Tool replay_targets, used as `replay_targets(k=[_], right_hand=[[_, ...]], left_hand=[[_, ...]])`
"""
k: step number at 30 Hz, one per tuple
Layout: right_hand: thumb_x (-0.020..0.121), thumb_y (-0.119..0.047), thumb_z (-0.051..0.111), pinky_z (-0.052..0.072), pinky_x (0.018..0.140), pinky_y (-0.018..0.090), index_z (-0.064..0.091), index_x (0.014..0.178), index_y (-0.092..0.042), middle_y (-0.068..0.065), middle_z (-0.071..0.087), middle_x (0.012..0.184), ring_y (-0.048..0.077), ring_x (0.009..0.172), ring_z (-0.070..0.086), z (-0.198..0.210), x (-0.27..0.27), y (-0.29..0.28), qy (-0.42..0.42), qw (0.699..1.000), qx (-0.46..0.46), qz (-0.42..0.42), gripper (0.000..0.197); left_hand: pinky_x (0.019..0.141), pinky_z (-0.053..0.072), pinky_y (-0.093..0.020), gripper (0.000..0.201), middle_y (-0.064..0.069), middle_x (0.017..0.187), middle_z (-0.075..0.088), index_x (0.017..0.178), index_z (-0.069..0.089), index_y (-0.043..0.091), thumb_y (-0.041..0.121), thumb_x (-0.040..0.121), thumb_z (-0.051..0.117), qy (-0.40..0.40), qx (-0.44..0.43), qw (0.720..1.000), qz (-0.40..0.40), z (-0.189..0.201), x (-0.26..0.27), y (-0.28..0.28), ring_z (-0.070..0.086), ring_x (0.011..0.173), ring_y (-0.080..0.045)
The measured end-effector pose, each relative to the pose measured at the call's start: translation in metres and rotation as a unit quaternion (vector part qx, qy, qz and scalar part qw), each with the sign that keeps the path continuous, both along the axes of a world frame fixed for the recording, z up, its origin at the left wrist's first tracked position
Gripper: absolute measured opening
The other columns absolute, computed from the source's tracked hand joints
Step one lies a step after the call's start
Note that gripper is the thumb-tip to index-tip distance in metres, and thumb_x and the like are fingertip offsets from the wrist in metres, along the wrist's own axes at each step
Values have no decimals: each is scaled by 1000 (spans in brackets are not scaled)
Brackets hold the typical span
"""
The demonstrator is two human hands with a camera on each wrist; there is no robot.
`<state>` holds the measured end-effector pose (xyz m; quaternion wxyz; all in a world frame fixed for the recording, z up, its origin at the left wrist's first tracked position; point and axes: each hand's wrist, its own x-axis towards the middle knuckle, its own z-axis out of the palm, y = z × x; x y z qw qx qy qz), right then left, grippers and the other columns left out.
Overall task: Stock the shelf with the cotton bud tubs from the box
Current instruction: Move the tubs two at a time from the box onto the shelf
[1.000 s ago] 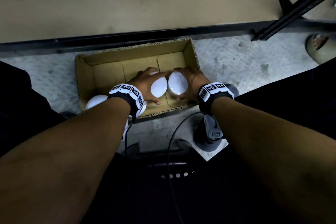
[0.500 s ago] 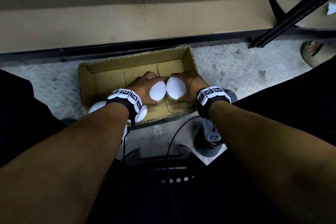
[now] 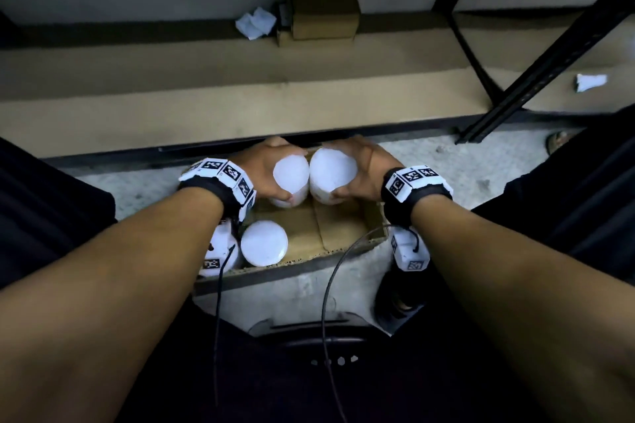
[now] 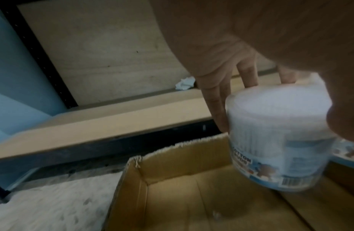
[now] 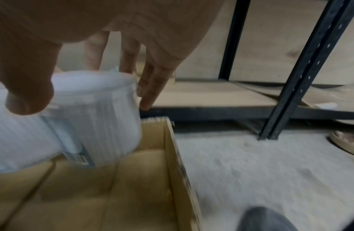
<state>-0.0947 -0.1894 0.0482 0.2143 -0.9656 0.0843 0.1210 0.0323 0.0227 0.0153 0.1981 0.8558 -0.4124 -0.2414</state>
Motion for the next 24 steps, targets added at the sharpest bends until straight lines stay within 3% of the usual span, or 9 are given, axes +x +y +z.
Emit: replay_targets(k=[3, 8, 10, 14, 17, 21, 24], right_hand=[[61, -42, 88, 37, 107, 27, 47, 142, -35, 6, 47, 135, 26, 125, 49, 29, 6, 0, -37, 999, 13, 3, 91], [65, -37, 87, 28, 98, 15, 51, 141, -31, 8, 49, 135, 23, 125, 48, 86, 12, 0, -118, 993, 6, 21, 85], [65, -44, 86, 30, 101, 18, 49, 140, -36, 6, 50, 134, 22, 124, 48, 110, 13, 0, -145, 989, 5, 24, 84], [64, -56, 82, 40, 107, 35, 48, 138, -41, -1, 53, 138, 19, 126, 49, 158, 11, -1, -192, 981, 3, 34, 82], [64, -60, 80, 44, 105, 36, 49, 136, -42, -9, 54, 136, 12, 122, 52, 195, 9, -4, -240, 970, 24, 43, 81], [62, -63, 79, 44, 104, 28, 50, 136, -37, -18, 57, 131, 2, 117, 54, 238, 9, -2, -295, 953, 48, 57, 84], [63, -55, 83, 41, 102, 17, 50, 138, -32, -16, 60, 129, -4, 115, 55, 261, 9, 1, -330, 939, 81, 53, 85]], left_hand=[[106, 39, -32, 95, 1, 132, 44, 140, 50, 33, 33, 55, 91, -9, -8, 1000, -5, 41, 12, 3, 45, 124, -19], [106, 38, -34, 91, 4, 132, 46, 137, 51, 32, 42, 54, 88, -55, -26, 998, -28, 115, 30, 10, 45, 124, -17], [104, 37, -30, 90, 6, 130, 46, 138, 51, 35, 47, 56, 85, -83, -30, 995, -37, 147, 33, 13, 46, 122, -15], [105, 37, -27, 88, 8, 135, 44, 141, 45, 41, 58, 60, 77, -164, -26, 985, -52, 201, 29, 20, 45, 123, -11], [104, 33, -21, 85, 16, 134, 41, 140, 44, 46, 67, 60, 67, -194, -51, 978, -49, 243, 26, 28, 42, 122, -2], [104, 29, -12, 85, 17, 131, 40, 142, 44, 42, 62, 62, 61, -241, -81, 965, -62, 291, 20, 37, 41, 121, 2], [102, 32, -11, 80, 18, 130, 41, 142, 46, 42, 58, 66, 65, -267, -98, 957, -61, 322, 15, 44, 42, 120, 3]])
